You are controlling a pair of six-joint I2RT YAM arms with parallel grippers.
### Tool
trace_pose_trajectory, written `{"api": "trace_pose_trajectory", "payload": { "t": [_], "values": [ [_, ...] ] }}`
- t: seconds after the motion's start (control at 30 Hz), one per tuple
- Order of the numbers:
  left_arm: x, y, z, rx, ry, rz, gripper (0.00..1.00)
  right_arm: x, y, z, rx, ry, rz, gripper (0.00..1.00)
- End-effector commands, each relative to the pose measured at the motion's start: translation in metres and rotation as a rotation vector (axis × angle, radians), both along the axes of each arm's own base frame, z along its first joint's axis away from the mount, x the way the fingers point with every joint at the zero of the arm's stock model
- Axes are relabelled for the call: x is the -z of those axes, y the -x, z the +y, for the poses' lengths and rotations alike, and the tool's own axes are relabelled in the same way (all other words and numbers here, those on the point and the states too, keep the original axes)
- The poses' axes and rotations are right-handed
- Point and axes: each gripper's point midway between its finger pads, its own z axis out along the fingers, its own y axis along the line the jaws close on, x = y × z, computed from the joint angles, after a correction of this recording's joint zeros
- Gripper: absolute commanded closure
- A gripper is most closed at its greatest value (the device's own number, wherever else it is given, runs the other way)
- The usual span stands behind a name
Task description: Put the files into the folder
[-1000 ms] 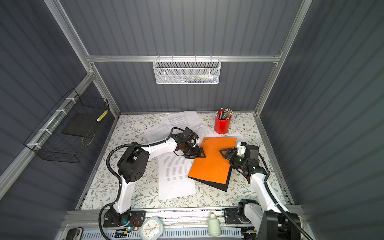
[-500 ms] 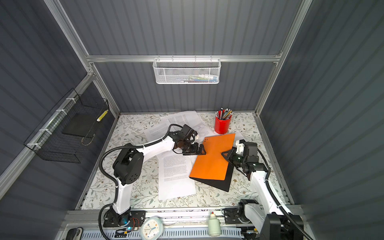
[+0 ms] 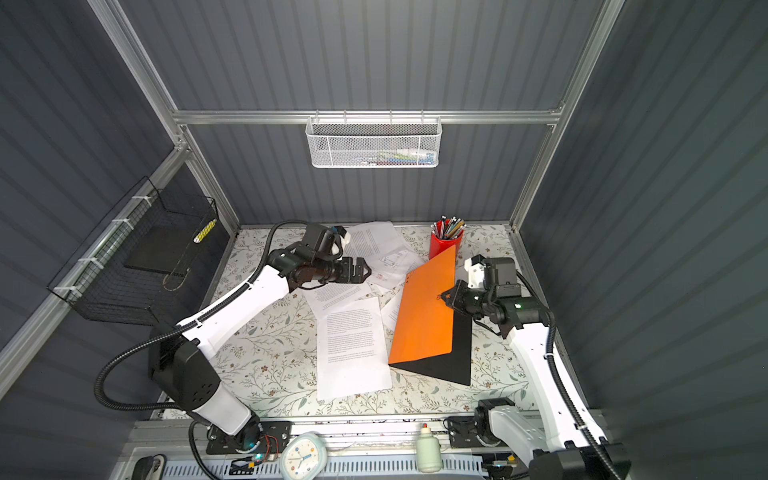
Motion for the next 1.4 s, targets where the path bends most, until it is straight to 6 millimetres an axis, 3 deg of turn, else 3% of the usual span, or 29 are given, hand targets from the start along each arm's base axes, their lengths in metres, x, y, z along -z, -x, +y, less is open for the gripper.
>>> {"api": "trace_pose_trajectory", "payload": {
  "t": [0.0, 0.07, 0.17, 0.53, 0.7, 0.77, 0.87, 1.0, 1.1, 1.2, 1.27, 1.37],
  "values": [
    [0.008, 0.009, 0.023, -0.023, -0.064, 0.014, 0.0, -0.006, 0.003, 0.017, -0.071, 0.055, 0.016, 1.0],
    [0.021, 0.014, 0.036, -0.041, -0.093, 0.041, 0.0, 0.0, -0.003, 0.032, -0.113, 0.094, 0.041, 1.0],
    [0.022, 0.016, 0.047, -0.068, -0.097, 0.043, 0.0, 0.003, -0.013, 0.043, -0.121, 0.205, 0.03, 1.0],
    [0.019, 0.021, 0.074, -0.115, -0.095, 0.04, 0.0, 0.013, -0.037, 0.1, -0.21, 0.234, 0.053, 1.0],
    [0.013, 0.021, 0.076, -0.11, -0.085, 0.035, 0.0, 0.01, -0.034, 0.12, -0.269, 0.223, 0.046, 0.66],
    [0.007, 0.02, 0.076, -0.105, -0.064, 0.035, 0.0, 0.0, -0.032, 0.132, -0.304, 0.166, 0.037, 0.58],
    [-0.012, 0.016, 0.08, -0.119, 0.007, 0.024, 0.0, -0.016, -0.031, 0.155, -0.357, 0.108, 0.006, 0.51],
    [-0.053, 0.012, 0.084, -0.13, 0.105, -0.031, 0.0, -0.034, -0.025, 0.21, -0.488, 0.014, -0.014, 0.46],
    [-0.093, 0.01, 0.1, -0.18, 0.121, -0.109, 0.0, -0.034, -0.023, 0.258, -0.581, -0.022, -0.022, 0.42],
    [-0.132, 0.013, 0.129, -0.261, 0.166, -0.189, 0.0, -0.017, -0.028, 0.299, -0.637, -0.024, -0.021, 0.4],
    [-0.153, 0.017, 0.142, -0.301, 0.183, -0.233, 0.0, -0.007, -0.037, 0.309, -0.635, -0.029, -0.017, 0.4],
    [-0.168, 0.023, 0.141, -0.282, 0.202, -0.254, 0.0, -0.008, -0.047, 0.297, -0.607, -0.024, -0.036, 0.39]
  ]
}}
